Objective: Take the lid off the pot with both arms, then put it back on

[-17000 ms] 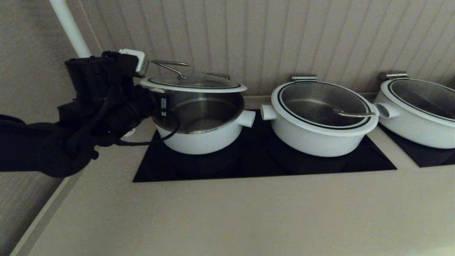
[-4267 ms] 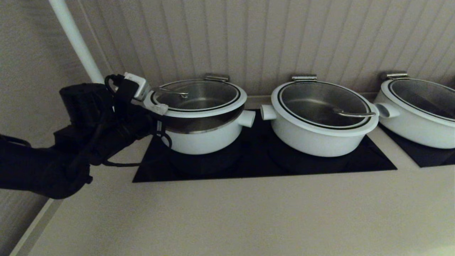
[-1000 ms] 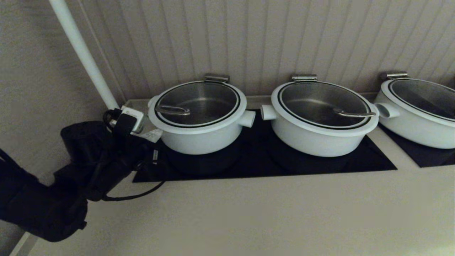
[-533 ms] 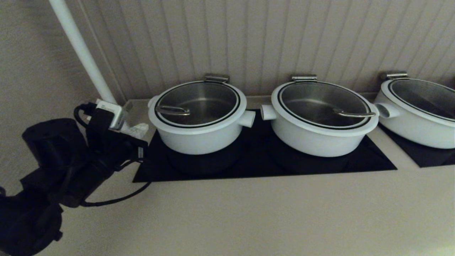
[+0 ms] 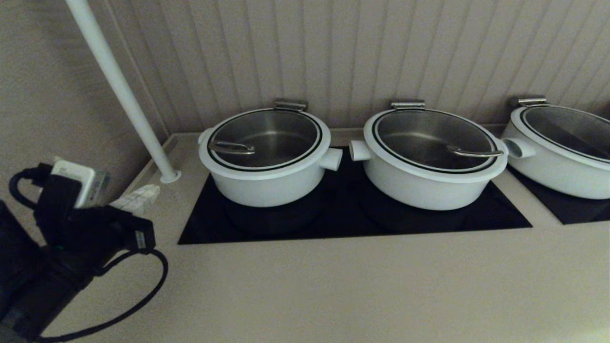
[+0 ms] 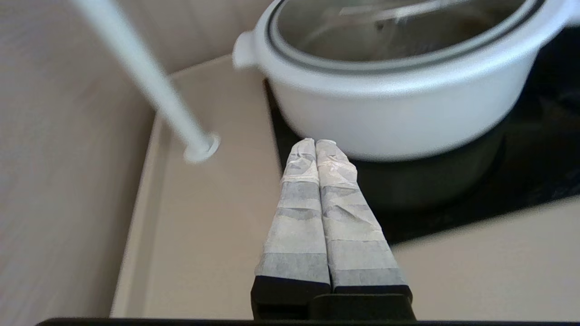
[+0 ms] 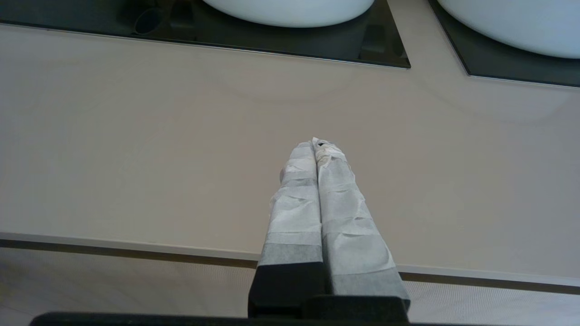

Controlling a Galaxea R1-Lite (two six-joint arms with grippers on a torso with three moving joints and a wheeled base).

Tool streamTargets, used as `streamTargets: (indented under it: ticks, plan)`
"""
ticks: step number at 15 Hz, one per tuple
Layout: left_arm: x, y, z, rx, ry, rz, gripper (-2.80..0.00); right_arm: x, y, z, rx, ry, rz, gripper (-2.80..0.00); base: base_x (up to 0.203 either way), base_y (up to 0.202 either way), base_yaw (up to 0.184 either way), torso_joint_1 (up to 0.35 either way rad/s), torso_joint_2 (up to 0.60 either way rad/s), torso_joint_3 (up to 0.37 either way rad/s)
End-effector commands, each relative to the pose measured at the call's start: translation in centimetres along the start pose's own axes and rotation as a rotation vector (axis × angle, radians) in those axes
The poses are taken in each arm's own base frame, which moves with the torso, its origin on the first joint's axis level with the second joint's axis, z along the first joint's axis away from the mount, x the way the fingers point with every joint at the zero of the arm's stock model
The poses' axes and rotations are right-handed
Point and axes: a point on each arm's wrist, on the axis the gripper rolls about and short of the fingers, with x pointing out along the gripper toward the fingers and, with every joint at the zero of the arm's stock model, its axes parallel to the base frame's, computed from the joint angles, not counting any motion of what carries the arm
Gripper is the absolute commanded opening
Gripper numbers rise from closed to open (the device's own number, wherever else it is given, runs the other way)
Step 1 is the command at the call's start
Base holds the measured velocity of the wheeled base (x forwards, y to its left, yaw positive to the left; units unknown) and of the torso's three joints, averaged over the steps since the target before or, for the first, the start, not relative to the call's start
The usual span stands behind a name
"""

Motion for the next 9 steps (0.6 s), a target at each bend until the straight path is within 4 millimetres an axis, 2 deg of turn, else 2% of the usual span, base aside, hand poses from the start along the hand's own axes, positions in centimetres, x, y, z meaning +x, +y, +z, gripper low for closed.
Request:
streamTargets:
  ticks: [1, 4, 9]
  plan:
    - [-3.5, 0.8, -0.4, -0.003, -0.032, 0.035, -2.8, 0.0, 0.0, 0.0, -0.001, 0.0, 0.001, -2.8, 0.0, 0.0, 0.0, 0.0, 0.0, 0.0]
    - [-6.4, 1.2, -1.5, -0.002, -0.029, 0.066, -2.8, 0.0, 0.0, 0.0, -0.001, 0.0, 0.001, -2.8, 0.0, 0.0, 0.0, 0.0, 0.0, 0.0]
    - [-9.8, 1.7, -1.9, -0.004, -0.011, 0.114, -2.8, 0.0, 0.0, 0.0, -0.001, 0.0, 0.001, -2.8, 0.0, 0.0, 0.0, 0.0, 0.0, 0.0]
